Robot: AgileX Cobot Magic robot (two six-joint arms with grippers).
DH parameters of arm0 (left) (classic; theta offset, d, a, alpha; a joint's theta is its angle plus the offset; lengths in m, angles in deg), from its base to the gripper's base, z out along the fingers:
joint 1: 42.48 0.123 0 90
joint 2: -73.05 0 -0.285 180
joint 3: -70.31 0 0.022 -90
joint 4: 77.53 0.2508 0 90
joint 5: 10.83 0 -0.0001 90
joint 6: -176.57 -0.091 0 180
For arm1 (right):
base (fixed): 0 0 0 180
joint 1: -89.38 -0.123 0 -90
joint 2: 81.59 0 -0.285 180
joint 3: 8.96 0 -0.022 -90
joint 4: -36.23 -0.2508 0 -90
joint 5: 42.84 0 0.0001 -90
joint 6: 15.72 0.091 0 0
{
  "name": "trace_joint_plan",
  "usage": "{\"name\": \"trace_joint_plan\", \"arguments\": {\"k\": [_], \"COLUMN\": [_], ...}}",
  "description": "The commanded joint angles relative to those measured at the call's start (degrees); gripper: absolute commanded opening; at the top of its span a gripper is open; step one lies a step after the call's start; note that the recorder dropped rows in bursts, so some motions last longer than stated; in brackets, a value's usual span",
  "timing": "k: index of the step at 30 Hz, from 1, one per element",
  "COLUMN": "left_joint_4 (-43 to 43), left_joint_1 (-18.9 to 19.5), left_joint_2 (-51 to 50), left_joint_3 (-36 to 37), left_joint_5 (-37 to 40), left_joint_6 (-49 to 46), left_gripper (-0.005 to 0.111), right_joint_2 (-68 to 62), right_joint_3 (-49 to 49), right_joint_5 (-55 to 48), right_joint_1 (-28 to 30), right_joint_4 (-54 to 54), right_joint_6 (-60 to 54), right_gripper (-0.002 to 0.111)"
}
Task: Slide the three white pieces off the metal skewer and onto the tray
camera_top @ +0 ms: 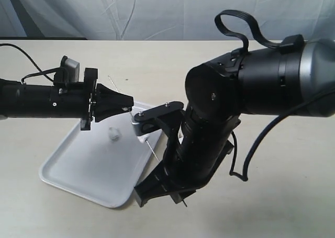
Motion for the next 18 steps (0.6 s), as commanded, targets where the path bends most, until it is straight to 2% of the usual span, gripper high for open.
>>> {"name": "trace_joint_plan", "arguments": {"k": [1,13,18], "left_joint_4": [-1.4,-1.4,5.9], "left_joint_1": [2.6,13.0,14.9], "left_joint_2": [0.6,0.6,0.6], "left_joint_3": [-0.9,-0.9,-0.9], "left_joint_5": [0.6,0.6,0.6], "left_joint_6": [0.2,-0.1,0.0], "left_gripper": [0.013,0.013,0.013], "right_joint_2": [0.4,0.5,1.2], "right_joint_3": [1.7,9.4,9.4], "right_joint_5": [-1.3,1.9,1.9], "right_joint_1": [-1.0,-1.0,-1.0], "right_joint_4": [1.1,0.9,1.3], "right_joint_6": [-0.7,-0.7,-0.5], "right_gripper": [-0.001,-0.001,-0.001]}}
